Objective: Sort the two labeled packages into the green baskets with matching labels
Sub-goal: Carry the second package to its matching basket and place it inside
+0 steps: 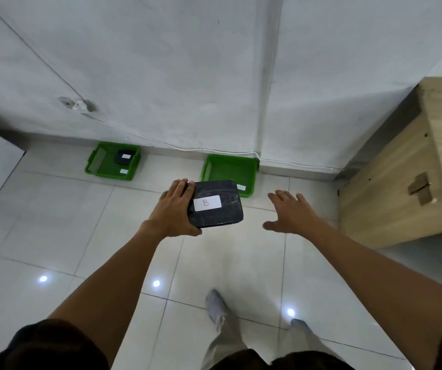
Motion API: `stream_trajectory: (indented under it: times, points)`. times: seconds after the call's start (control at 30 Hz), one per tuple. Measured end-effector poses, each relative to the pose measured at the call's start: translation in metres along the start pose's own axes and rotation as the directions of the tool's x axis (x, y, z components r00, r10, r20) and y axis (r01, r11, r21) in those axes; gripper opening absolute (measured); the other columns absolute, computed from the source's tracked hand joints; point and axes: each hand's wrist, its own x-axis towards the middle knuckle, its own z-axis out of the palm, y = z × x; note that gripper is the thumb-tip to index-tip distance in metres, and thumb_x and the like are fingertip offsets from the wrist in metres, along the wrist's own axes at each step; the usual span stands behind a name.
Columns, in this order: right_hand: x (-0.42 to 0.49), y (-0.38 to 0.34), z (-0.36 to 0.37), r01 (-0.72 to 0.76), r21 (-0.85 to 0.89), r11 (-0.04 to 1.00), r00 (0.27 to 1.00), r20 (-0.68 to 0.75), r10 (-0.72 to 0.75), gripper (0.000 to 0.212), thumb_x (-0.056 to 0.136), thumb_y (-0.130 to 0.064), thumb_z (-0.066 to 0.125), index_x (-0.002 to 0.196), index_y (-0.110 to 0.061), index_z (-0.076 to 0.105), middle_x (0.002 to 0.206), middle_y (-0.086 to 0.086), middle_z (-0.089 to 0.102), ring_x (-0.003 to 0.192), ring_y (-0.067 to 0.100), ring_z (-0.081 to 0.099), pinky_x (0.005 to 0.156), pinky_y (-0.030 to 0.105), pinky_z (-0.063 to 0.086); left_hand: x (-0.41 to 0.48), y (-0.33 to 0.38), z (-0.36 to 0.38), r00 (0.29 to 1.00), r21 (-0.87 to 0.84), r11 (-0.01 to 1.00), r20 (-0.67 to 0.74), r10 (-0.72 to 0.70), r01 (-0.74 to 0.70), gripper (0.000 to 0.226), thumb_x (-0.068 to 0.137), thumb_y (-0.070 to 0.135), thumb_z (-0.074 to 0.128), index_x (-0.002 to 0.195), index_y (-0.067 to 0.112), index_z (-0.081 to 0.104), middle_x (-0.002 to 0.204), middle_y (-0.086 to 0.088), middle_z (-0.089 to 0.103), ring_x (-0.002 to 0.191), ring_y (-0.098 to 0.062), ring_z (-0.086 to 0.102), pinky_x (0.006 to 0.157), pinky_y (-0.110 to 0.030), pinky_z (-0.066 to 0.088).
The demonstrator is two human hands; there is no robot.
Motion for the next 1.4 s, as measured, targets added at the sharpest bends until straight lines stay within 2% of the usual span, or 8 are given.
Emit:
stream_trajectory:
  times: [0.23,0.57,0.77,0.97,1.23,1.4]
  points:
    - [0.055,-0.037,-0.005,-0.089,0.074,0.993,0.995,0.042,0.086,0.088,0.083,-0.058,0.054,0.149,-0.013,0.018,0.159,0.011,0.017,0.148,0.023,0.014,0.119,0.049,0.014,0.075,-0.057,-0.011,0.991,0.029,0.991,0.045,0.126,-0.127,0.127,0.053,0.059,0.077,0.148,0.006,0.011,0.154,-0.013,0.017,0.144,-0.03,0.01,0.114,-0.047,0.023]
    - [0.181,-0.031,-0.003,-0.115,0.129,0.985,0.99,0.101,0.103,0.087,0.083,-0.056,0.056,0.148,-0.012,0.02,0.159,0.012,0.019,0.147,0.025,0.017,0.118,0.05,0.015,0.215,-0.103,0.018,0.972,0.029,0.977,0.107,0.208,-0.212,0.127,0.051,0.06,0.077,0.147,0.005,0.014,0.153,-0.013,0.021,0.143,-0.029,0.013,0.114,-0.046,0.025]
    - [0.302,-0.002,0.059,-0.15,0.1,0.984,0.982,0.134,0.136,0.086,0.084,-0.057,0.053,0.149,-0.012,0.018,0.16,0.011,0.015,0.148,0.024,0.013,0.119,0.049,0.014,0.348,-0.133,0.106,0.961,-0.014,0.966,0.105,0.257,-0.257,0.127,0.054,0.057,0.079,0.149,0.006,0.011,0.156,-0.014,0.016,0.146,-0.03,0.008,0.118,-0.045,0.017]
    - [0.413,0.029,0.149,-0.198,0.105,0.975,0.972,0.147,0.182,0.089,0.085,-0.059,0.052,0.151,-0.014,0.012,0.162,0.009,0.008,0.149,0.022,0.007,0.121,0.048,0.008,0.462,-0.165,0.219,0.949,-0.019,0.953,0.081,0.304,-0.304,0.131,0.049,0.057,0.081,0.148,0.006,0.013,0.155,-0.016,0.019,0.145,-0.032,0.012,0.117,-0.048,0.02]
    - [0.54,0.073,0.273,-0.162,0.09,0.983,0.987,0.001,0.163,0.09,0.083,-0.059,0.056,0.15,-0.013,0.017,0.16,0.012,0.016,0.148,0.024,0.013,0.12,0.05,0.011,0.578,-0.185,0.368,0.936,0.021,0.937,0.059,0.346,-0.348,0.132,0.05,0.055,0.083,0.149,0.008,0.009,0.157,-0.016,0.014,0.145,-0.032,0.01,0.118,-0.05,0.016]
    - [0.601,0.102,0.334,-0.133,0.073,0.988,0.981,-0.134,0.142,0.09,0.084,-0.061,0.052,0.15,-0.011,0.016,0.16,0.014,0.013,0.148,0.027,0.012,0.119,0.052,0.008,0.634,-0.19,0.446,0.938,0.056,0.937,0.054,0.341,-0.344,0.137,0.05,0.063,0.08,0.15,0.009,0.004,0.159,-0.015,0.007,0.147,-0.03,0.004,0.119,-0.049,0.011]
